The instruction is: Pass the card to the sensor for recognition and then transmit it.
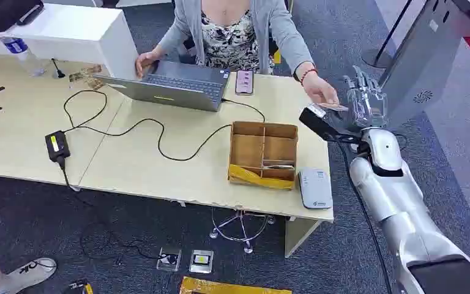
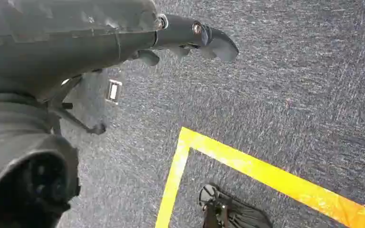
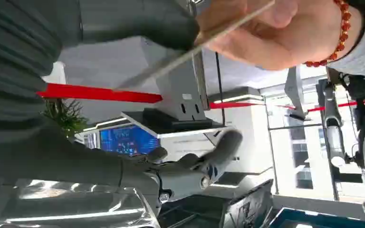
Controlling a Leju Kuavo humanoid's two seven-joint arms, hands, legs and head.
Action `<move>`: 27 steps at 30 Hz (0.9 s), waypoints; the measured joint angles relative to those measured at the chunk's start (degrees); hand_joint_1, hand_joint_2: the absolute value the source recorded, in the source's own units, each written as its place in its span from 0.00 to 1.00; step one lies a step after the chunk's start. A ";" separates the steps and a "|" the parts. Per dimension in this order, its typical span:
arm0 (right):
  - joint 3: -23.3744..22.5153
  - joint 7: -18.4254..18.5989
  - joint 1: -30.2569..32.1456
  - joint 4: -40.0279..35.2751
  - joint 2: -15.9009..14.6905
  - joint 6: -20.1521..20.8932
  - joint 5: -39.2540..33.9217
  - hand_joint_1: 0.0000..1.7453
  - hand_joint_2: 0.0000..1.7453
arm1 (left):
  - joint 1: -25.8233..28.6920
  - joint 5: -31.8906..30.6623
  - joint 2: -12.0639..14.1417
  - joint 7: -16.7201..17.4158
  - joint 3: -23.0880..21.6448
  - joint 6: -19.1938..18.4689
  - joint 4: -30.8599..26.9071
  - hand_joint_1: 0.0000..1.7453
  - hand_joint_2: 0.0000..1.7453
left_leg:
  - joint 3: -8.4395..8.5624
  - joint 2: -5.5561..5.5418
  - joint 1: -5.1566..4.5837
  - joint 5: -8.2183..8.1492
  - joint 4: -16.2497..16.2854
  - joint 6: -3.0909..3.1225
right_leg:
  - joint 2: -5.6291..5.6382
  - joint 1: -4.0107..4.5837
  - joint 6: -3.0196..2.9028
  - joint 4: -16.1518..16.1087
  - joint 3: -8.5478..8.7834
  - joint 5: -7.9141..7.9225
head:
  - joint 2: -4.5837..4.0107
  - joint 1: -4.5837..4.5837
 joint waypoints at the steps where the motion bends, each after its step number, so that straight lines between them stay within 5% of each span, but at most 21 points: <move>1: -0.02 -0.09 0.00 0.00 0.00 0.00 -0.18 1.00 1.00 | 0.00 0.00 0.00 0.02 0.00 0.00 0.00 0.00 0.00 | 0.00 0.00 0.00 0.00 0.00 0.00 | 0.00 0.00 0.00 0.00 0.00 0.00 | 0.00 0.02; 27: -1.68 -1.79 0.21 0.02 -0.33 -0.31 -3.67 1.00 1.00 | 0.00 0.22 0.04 0.04 -0.44 0.55 0.02 0.00 0.00 | 0.01 0.01 0.00 0.00 0.01 0.00 | 0.03 0.00 0.00 0.00 -0.03 0.00 | 0.00 0.00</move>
